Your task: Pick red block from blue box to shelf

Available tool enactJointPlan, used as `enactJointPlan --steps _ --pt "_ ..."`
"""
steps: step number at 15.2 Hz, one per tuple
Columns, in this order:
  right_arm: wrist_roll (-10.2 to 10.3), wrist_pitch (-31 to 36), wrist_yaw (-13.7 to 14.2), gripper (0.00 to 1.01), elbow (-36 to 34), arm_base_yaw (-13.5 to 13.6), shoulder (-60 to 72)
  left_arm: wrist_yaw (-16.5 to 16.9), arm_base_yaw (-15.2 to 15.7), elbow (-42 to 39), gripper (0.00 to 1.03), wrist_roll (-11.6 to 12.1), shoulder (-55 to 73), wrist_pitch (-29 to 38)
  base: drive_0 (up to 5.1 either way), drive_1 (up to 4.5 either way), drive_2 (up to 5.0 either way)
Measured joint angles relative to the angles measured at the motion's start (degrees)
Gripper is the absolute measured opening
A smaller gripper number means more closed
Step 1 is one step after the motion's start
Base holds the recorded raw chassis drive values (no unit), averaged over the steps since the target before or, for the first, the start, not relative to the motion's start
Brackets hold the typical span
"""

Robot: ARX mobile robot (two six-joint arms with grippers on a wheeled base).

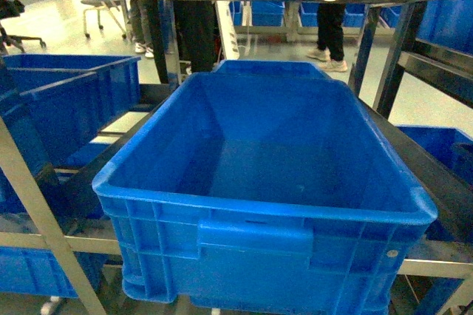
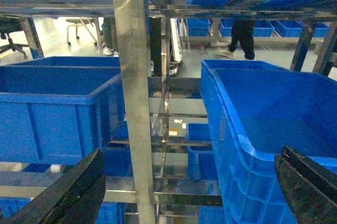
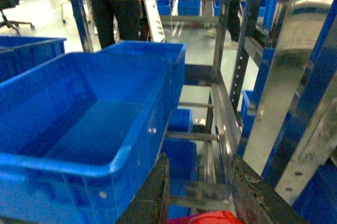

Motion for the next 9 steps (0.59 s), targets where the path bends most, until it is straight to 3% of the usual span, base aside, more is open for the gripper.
enactJointPlan --steps 3,5,9 --pt "1.9 11.5 -4.37 0.28 10.16 -0.04 18.88 0.0 0.0 0.0 0.98 0.0 0.0 0.0 0.0 0.0 0.0" --pt "4.39 11.63 -7.96 0.28 18.23 1.84 29.88 -0.02 0.0 0.0 0.98 0.0 0.0 0.0 0.0 0.0 0.0" --pt "12.98 8.24 -15.06 0.28 27.21 6.69 43.1 0.0 0.0 0.0 0.98 0.0 0.0 0.0 0.0 0.0 0.0"
